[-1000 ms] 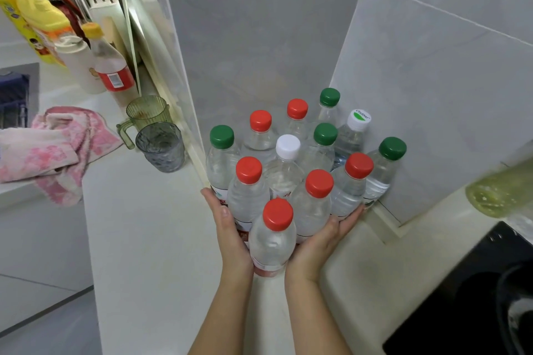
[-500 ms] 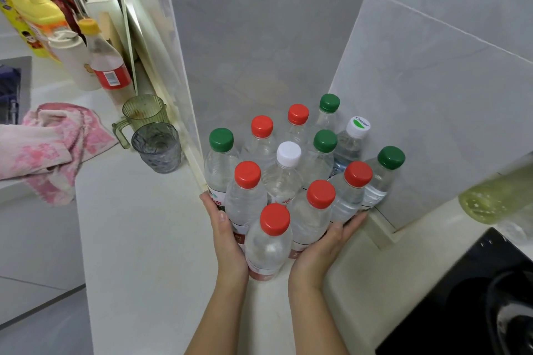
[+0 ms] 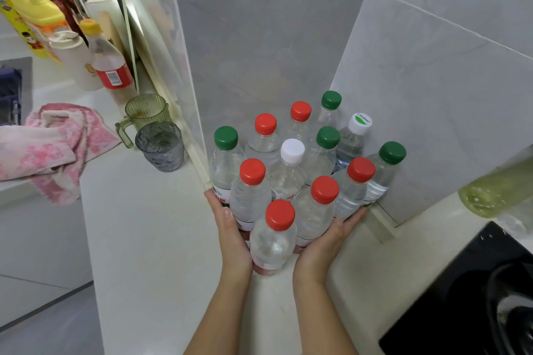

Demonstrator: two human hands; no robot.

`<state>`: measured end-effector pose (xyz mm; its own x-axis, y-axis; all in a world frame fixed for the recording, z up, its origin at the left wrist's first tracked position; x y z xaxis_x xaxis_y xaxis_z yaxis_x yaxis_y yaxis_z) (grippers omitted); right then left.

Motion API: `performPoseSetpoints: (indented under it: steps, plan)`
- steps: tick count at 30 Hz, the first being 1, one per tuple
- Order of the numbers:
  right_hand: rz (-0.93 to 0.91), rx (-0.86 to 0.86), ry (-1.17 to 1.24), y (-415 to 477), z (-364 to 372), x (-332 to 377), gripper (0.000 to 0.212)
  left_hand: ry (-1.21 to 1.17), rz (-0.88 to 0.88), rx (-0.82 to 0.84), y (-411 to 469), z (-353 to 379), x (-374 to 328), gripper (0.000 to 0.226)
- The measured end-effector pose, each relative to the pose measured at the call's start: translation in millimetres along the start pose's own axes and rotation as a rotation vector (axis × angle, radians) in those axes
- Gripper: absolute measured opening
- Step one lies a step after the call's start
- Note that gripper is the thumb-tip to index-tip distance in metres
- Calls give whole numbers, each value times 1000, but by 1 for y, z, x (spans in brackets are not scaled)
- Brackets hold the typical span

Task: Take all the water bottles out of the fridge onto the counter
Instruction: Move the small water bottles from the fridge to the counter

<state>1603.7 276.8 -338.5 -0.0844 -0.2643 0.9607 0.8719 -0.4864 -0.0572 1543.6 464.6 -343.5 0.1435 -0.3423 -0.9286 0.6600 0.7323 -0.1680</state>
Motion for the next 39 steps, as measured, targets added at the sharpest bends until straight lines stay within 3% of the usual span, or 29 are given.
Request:
performPoseSetpoints:
  steps: [2, 5, 8, 12, 20, 24, 28, 34, 39]
  plan:
    - [13, 20, -17, -2, -1, 4, 72, 8, -34, 11, -2, -1, -2, 83]
    - [24, 66, -62, -5, -2, 12, 73, 136, 0, -20, -4, -9, -10, 60]
    - [41, 147, -104, -10, -9, 21, 71, 278, 45, 11, -10, -19, -19, 61]
    - [72, 321, -246, -25, -23, 28, 74, 496, -27, 17, -30, -37, -31, 53]
    - [40, 667, -524, -61, -45, 65, 74, 805, 100, 100, -96, -61, -76, 60]
    - [-99, 854, -611, -79, -52, 89, 74, 1133, 322, 195, -138, -66, -93, 69]
    - [-187, 1069, -659, -103, -57, 108, 70, 1317, 425, 154, -179, -72, -111, 81]
    - [-413, 1347, -729, -150, -70, 128, 73, 1410, 451, -54, -252, -104, -139, 79]
    - [-616, 1523, -852, -203, -84, 132, 76, 1534, 371, -138, -310, -145, -143, 76]
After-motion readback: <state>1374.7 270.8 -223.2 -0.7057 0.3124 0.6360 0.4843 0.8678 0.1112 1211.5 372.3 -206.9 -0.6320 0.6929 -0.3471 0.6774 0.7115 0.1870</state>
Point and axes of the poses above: each hand's wrist, its own y-axis towards the middle knuckle, its own z-axis out of the palm, x = y × z, the point moved 8 cm from there along y, towards the middle knuckle, and after that the axes turned 6 degrees about -x, right-handed, at the moved point
